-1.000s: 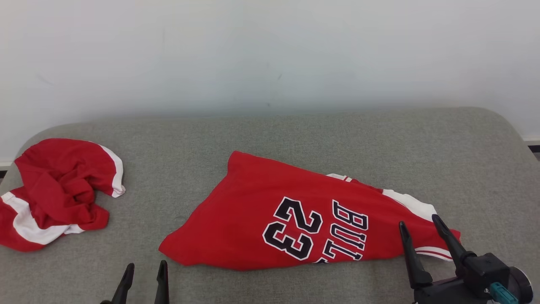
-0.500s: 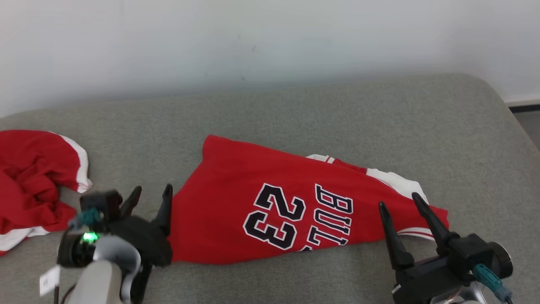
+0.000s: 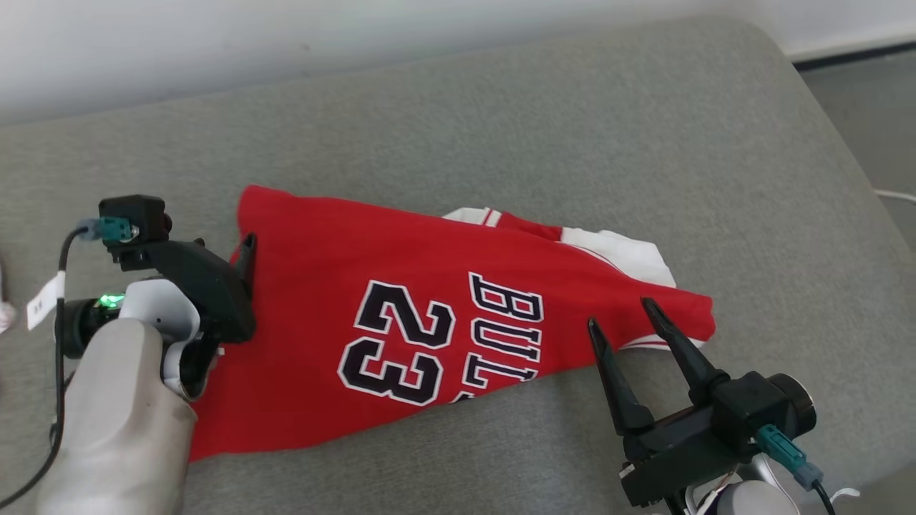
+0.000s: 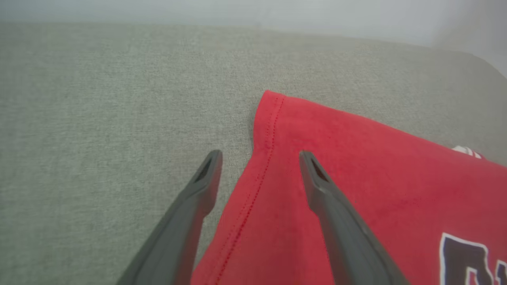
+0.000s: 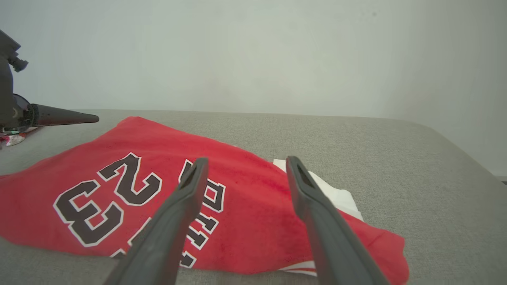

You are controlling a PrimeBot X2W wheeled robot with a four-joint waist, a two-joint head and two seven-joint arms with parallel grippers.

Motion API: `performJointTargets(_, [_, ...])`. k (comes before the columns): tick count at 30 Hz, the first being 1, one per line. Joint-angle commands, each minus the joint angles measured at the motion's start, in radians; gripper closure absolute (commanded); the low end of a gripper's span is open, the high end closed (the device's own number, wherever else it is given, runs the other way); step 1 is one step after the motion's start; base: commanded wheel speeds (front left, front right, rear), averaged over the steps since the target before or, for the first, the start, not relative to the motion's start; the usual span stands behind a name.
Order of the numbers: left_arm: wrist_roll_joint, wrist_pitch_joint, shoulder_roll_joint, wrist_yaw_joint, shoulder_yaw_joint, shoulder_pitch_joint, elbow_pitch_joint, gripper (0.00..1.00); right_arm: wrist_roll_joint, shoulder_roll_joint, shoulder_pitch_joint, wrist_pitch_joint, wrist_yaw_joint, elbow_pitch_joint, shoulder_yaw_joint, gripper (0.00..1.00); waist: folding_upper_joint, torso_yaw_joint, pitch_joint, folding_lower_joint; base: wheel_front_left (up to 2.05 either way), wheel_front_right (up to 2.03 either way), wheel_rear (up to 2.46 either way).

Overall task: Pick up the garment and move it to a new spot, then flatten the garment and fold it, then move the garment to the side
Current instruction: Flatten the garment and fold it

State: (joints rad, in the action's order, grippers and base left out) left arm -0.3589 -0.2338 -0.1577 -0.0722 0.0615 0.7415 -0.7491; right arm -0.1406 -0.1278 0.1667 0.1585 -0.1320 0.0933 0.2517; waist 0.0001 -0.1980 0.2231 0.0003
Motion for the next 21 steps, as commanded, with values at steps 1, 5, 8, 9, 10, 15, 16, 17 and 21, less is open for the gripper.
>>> performJointTargets(1, [0.01,-0.012,-0.013,-0.007,0.006,0.022,-0.016,0.0,-0.01,0.004,0.011,0.008,0.003,0.007,0.002,0.0,-0.0001,-0.07,0.07,-0.0003,0.0,0.0,0.0])
performJointTargets(5, [0.038,-0.028,-0.042,0.013,0.023,0.052,-0.066,0.0,-0.013,0.011,0.022,0.02,0.003,0.027,0.012,0.0,-0.0001,-0.091,0.081,-0.0003,0.0,0.0,0.0])
performJointTargets(8, [0.048,-0.035,-0.055,0.022,0.037,0.062,-0.101,0.0,-0.016,0.011,0.029,0.024,0.003,0.038,0.016,0.0,-0.0001,-0.104,0.084,-0.0003,0.0,0.0,0.0])
performJointTargets(9, [0.059,-0.042,-0.06,0.029,0.044,0.063,-0.115,0.0,-0.016,0.01,0.031,0.026,0.003,0.039,0.015,0.0,-0.0001,-0.105,0.084,-0.0003,0.0,0.0,0.0])
performJointTargets(10, [0.07,-0.059,-0.06,0.037,0.058,0.059,-0.142,0.0,-0.016,0.007,0.032,0.027,0.003,0.041,0.012,0.0,-0.0001,-0.105,0.085,-0.0003,0.0,0.0,0.0])
performJointTargets(15, [0.09,-0.059,-0.059,0.044,0.083,0.063,-0.182,0.72,-0.01,0.007,0.035,0.025,0.003,0.046,0.011,0.0,-0.0001,-0.099,0.081,-0.0003,0.0,0.0,0.0])
performJointTargets(16, [0.09,-0.053,-0.06,0.039,0.087,0.063,-0.187,1.0,-0.01,0.009,0.034,0.024,0.003,0.046,0.013,0.0,-0.0001,-0.097,0.078,-0.0003,0.0,0.0,0.0])
performJointTargets(17, [0.087,-0.051,-0.058,0.037,0.089,0.063,-0.192,1.0,-0.01,0.011,0.033,0.024,0.003,0.048,0.014,0.0,-0.0001,-0.095,0.074,-0.0003,0.0,0.0,0.0])
performJointTargets(21, [0.079,-0.005,-0.055,0.022,0.092,0.063,-0.194,1.0,-0.015,0.01,0.027,0.022,0.003,0.056,0.016,0.0,-0.0001,-0.083,0.058,-0.0003,0.0,0.0,0.0])
